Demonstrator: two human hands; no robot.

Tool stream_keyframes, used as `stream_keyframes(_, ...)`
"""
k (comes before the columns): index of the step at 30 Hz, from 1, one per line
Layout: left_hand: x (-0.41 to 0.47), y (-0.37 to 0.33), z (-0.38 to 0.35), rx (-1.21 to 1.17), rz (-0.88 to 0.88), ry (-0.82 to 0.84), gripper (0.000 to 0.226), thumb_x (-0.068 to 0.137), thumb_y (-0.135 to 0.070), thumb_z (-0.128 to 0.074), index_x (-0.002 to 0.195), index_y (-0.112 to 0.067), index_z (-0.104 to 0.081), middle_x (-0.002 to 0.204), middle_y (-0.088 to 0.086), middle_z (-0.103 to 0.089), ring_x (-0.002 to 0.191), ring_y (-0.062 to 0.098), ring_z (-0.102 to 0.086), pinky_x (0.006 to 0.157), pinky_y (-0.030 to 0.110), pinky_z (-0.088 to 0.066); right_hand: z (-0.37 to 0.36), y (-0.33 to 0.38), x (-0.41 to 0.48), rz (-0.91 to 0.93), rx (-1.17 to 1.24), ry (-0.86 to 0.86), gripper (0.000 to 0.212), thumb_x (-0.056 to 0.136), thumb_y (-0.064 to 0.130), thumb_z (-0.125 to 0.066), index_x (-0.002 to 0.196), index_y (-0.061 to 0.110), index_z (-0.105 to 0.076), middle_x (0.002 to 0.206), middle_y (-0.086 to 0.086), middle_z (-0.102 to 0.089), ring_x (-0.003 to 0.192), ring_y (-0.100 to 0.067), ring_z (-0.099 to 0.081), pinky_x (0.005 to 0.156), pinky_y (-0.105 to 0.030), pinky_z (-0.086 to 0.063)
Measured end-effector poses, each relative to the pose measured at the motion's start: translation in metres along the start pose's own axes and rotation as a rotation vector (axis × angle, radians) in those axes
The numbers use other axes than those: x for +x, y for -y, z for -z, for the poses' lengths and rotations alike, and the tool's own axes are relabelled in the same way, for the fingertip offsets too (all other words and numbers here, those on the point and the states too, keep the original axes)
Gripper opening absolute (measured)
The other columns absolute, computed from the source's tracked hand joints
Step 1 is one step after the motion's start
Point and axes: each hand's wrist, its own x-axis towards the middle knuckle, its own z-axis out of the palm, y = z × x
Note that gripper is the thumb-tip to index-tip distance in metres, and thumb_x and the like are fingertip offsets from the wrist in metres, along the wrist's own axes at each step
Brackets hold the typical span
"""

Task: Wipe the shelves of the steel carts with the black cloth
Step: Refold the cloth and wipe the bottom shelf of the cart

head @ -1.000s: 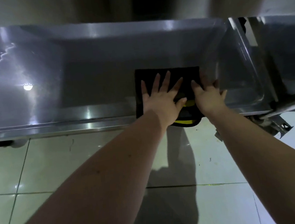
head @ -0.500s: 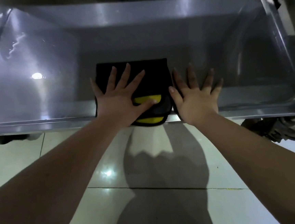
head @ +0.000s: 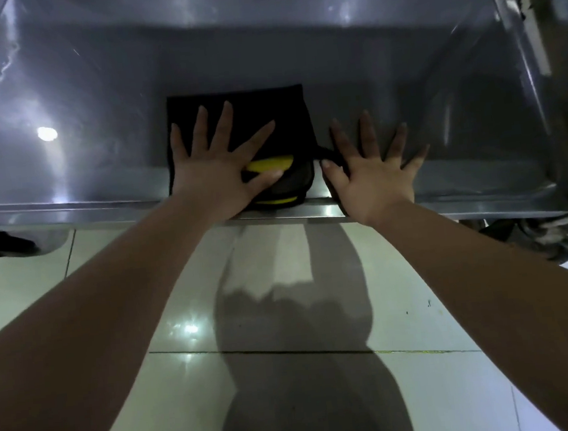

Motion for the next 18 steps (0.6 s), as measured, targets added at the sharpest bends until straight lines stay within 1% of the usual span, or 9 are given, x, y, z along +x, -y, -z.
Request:
stream_keyframes(3, -0.037, 0.016, 0.005, -0.005, 0.005, 0.104, 0.071, 0.073, -0.088, -0.001, 0.139, -0.066, 0.017, 0.163, -0.001, 0.016, 0.148, 0.033, 0.016, 0.116, 0.061, 0.008, 0.000, 0.002, -0.003, 0.003, 0.006, -0.004, 0.060, 0.092, 0.068, -0.008, 0.146, 0.055, 0.013, 0.162, 0.008, 0.018, 0.143, -0.046, 0.020, 0.106, -0.073, 0.009)
stream_keyframes(5, -0.044, 0.014, 0.012, -0.094, 0.069, 0.139, 0.068, 0.077, -0.085, 0.000, 0.141, -0.065, 0.009, 0.164, -0.003, 0.012, 0.149, 0.033, 0.014, 0.115, 0.062, 0.008, 0.000, 0.003, -0.005, 0.006, -0.006, -0.006, 0.060, 0.092, 0.069, -0.008, 0.146, 0.054, 0.014, 0.162, 0.007, 0.018, 0.143, -0.047, 0.020, 0.107, -0.073, 0.008)
stream_keyframes(7, -0.036, -0.001, 0.016, -0.178, 0.162, 0.115, 0.061, 0.087, -0.077, -0.006, 0.145, -0.061, -0.002, 0.164, -0.003, 0.007, 0.148, 0.038, 0.012, 0.113, 0.067, 0.009, -0.001, 0.003, -0.005, 0.008, -0.014, -0.009, 0.060, 0.092, 0.069, -0.008, 0.146, 0.054, 0.014, 0.162, 0.006, 0.017, 0.143, -0.047, 0.020, 0.107, -0.073, 0.008)
stream_keyframes(8, -0.030, -0.012, 0.016, -0.171, 0.196, 0.090, 0.059, 0.089, -0.074, -0.008, 0.146, -0.060, -0.002, 0.164, -0.003, 0.009, 0.147, 0.041, 0.013, 0.110, 0.070, 0.009, 0.000, 0.002, -0.006, 0.010, -0.015, -0.009, 0.061, 0.092, 0.068, -0.007, 0.147, 0.053, 0.014, 0.162, 0.006, 0.017, 0.143, -0.047, 0.019, 0.107, -0.073, 0.008)
stream_keyframes(9, -0.023, -0.022, 0.013, -0.135, 0.219, 0.071, 0.060, 0.089, -0.076, -0.008, 0.146, -0.060, 0.002, 0.164, -0.003, 0.013, 0.146, 0.044, 0.015, 0.106, 0.074, 0.009, 0.000, 0.002, -0.006, 0.011, -0.013, -0.011, 0.061, 0.092, 0.068, -0.007, 0.147, 0.053, 0.014, 0.162, 0.006, 0.017, 0.143, -0.047, 0.019, 0.107, -0.073, 0.008)
stream_keyframes(11, -0.007, -0.034, 0.005, -0.047, 0.252, 0.056, 0.068, 0.082, -0.084, -0.007, 0.143, -0.061, 0.012, 0.162, -0.002, 0.021, 0.143, 0.049, 0.019, 0.100, 0.079, 0.009, -0.001, 0.001, -0.005, 0.012, -0.012, -0.017, 0.061, 0.092, 0.068, -0.008, 0.146, 0.054, 0.014, 0.162, 0.006, 0.016, 0.143, -0.047, 0.019, 0.107, -0.072, 0.008)
stream_keyframes(12, 0.003, -0.034, 0.003, -0.025, 0.257, 0.055, 0.073, 0.077, -0.089, -0.006, 0.142, -0.062, 0.015, 0.161, -0.002, 0.024, 0.143, 0.050, 0.020, 0.099, 0.080, 0.009, -0.002, 0.001, -0.005, 0.012, -0.013, -0.017, 0.061, 0.092, 0.068, -0.008, 0.147, 0.054, 0.014, 0.162, 0.006, 0.016, 0.143, -0.047, 0.020, 0.107, -0.072, 0.009)
stream_keyframes(14, 0.030, -0.026, 0.007, -0.026, 0.242, 0.045, 0.079, 0.072, -0.094, -0.007, 0.141, -0.062, 0.015, 0.161, -0.003, 0.025, 0.142, 0.050, 0.020, 0.100, 0.081, 0.009, -0.003, 0.000, -0.005, 0.007, -0.012, -0.026, 0.061, 0.092, 0.069, -0.008, 0.147, 0.054, 0.013, 0.162, 0.006, 0.016, 0.143, -0.047, 0.020, 0.108, -0.072, 0.009)
stream_keyframes(18, 0.075, -0.015, 0.020, -0.037, 0.198, 0.020, 0.082, 0.072, -0.094, -0.009, 0.145, -0.060, 0.008, 0.163, -0.001, 0.015, 0.143, 0.051, 0.017, 0.099, 0.082, 0.006, -0.003, -0.001, -0.003, 0.008, -0.014, -0.047, 0.061, 0.091, 0.071, -0.008, 0.146, 0.055, 0.013, 0.162, 0.007, 0.015, 0.143, -0.046, 0.020, 0.107, -0.073, 0.009)
